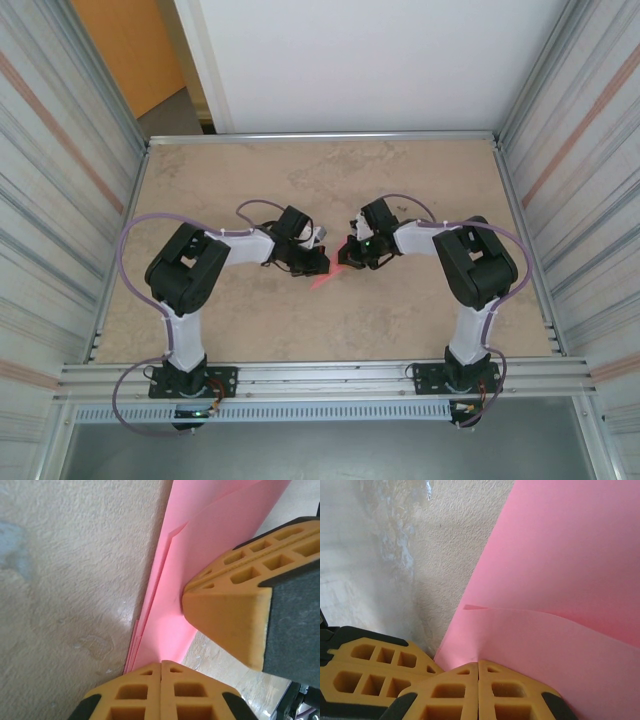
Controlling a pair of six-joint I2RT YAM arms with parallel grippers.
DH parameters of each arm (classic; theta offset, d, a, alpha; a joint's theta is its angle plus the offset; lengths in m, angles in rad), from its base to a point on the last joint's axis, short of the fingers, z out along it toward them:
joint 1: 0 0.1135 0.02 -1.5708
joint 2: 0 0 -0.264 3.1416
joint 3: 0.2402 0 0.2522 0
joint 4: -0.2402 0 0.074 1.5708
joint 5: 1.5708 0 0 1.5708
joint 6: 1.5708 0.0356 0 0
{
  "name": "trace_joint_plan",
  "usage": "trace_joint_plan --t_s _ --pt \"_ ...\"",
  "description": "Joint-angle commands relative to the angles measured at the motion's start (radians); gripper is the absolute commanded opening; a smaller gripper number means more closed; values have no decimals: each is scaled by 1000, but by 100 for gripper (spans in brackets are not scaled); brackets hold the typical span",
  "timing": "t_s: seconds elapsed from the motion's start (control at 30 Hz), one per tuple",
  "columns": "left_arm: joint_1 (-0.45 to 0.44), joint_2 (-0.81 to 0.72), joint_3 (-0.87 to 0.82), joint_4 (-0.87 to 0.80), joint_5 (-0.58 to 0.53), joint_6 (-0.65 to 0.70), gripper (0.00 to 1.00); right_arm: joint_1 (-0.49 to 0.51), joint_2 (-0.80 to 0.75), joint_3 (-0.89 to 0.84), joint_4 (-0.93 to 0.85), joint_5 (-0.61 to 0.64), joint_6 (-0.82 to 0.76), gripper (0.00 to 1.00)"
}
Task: Fold a paper plane with a square sheet of paper (pick it up from the middle)
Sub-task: Fold the wing for the fifth time at the center of the table.
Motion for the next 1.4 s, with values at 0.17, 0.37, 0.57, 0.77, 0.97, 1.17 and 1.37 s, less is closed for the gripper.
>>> trace_joint_plan --t_s 0.17,0.37,0.57,0.77,0.97,1.17,1.37 --pt "17 37 -87 -124 -77 -13 0 -158 -2 -33 -21 132 -63 9" --pt "16 34 -73 -121 -68 -15 0 -242 -25 4 -93 187 -70 9" --pt "16 31 -36 -125 -52 -11 1 -255 -138 21 -135 230 -83 10" --pt "15 20 8 -129 -38 -11 3 -150 -266 24 -162 270 -62 11" --pt "15 -1 29 -104 -5 -25 5 -18 -210 23 -106 184 26 10" --pt "15 -48 38 -48 50 -37 8 31 -93 50 -70 124 65 6" --pt "15 -60 49 -29 77 -24 10 28 -20 68 -81 111 59 5"
